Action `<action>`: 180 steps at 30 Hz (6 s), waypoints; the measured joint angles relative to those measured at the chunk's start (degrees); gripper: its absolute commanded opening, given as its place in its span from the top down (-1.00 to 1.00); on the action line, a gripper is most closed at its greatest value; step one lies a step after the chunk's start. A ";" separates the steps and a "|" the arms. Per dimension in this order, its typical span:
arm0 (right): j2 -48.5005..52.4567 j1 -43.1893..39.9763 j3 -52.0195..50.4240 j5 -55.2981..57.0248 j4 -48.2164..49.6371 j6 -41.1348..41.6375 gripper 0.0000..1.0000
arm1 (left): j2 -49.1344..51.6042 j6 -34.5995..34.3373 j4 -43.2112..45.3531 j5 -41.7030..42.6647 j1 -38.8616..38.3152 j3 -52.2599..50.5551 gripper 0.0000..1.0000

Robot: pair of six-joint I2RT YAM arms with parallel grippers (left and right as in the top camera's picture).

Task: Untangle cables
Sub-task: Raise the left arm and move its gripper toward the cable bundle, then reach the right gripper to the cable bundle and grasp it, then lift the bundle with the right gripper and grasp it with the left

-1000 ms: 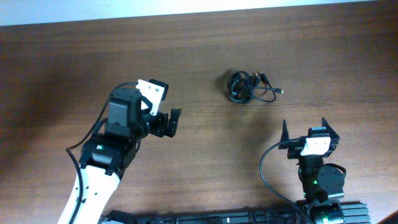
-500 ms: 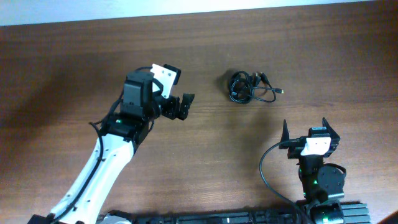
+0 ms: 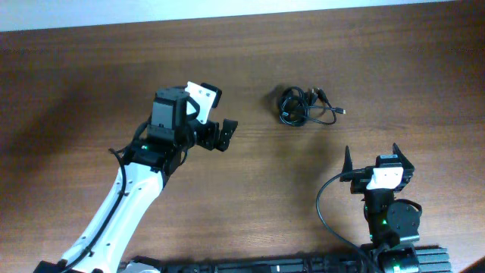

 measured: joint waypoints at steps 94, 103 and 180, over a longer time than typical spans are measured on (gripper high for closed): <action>105.13 -0.07 49.37 -22.67 7.58 6.62 -0.60 | -10.21 0.02 -16.46 1.99 0.00 6.80 -0.98; 105.79 -0.04 49.33 -24.48 12.79 6.49 0.51 | -10.21 0.02 -16.33 2.01 0.00 6.80 -0.98; 103.08 -2.38 50.82 -94.86 27.12 42.07 0.92 | -1.75 52.17 1.55 -11.52 -20.90 6.84 -0.98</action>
